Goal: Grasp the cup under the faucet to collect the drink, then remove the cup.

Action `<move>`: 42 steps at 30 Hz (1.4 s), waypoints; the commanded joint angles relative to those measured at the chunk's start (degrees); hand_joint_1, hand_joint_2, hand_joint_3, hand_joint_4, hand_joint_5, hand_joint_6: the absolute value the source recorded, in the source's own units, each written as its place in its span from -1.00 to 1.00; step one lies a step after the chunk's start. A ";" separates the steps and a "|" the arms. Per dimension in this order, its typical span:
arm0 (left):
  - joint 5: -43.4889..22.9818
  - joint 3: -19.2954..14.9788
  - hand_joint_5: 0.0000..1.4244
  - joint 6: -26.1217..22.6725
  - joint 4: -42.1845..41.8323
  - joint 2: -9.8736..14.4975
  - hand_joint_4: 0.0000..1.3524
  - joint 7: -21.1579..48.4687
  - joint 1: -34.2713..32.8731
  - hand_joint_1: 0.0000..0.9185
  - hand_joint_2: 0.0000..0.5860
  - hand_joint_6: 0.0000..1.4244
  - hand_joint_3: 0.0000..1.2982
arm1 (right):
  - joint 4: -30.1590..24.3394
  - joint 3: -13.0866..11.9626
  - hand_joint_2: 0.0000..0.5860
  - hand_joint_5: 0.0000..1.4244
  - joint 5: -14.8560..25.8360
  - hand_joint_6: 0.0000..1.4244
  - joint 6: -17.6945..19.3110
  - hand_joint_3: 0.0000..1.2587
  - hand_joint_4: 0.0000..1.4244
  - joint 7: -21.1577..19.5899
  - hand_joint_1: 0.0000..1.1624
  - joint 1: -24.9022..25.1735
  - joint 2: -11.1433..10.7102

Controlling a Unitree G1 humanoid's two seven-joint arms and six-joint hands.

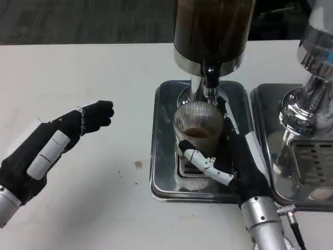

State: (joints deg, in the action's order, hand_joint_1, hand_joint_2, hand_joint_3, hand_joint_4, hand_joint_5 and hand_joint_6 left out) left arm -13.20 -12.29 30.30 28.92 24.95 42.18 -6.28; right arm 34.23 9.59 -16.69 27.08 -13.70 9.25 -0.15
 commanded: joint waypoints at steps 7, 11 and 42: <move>0.31 -0.01 -0.71 -0.50 0.92 1.31 -0.67 -0.57 -0.24 -1.00 -0.69 -0.80 -0.59 | 5.38 1.15 -0.39 -0.59 -3.08 -0.46 1.00 -0.96 -0.80 -5.25 0.39 2.43 0.66; 0.22 0.01 -0.71 -0.59 1.18 1.53 -0.66 -0.68 -0.28 -1.00 -0.69 -0.80 -0.58 | 5.25 1.60 -0.43 -0.41 -4.95 -0.21 -0.34 -0.85 -0.68 -7.79 0.47 2.29 0.45; 0.63 1.17 -0.68 -0.29 3.11 1.16 -0.63 -0.32 -1.01 -1.00 -0.71 -0.78 -0.55 | 1.70 1.61 -0.62 0.43 -12.46 0.89 2.84 -0.06 0.07 -29.15 0.69 -2.79 -0.17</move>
State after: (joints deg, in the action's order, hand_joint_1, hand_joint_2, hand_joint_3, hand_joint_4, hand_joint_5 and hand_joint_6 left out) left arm -13.01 -11.78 30.26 31.51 25.95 41.92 -6.76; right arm 37.71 11.75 -28.94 28.80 -41.21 7.81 0.03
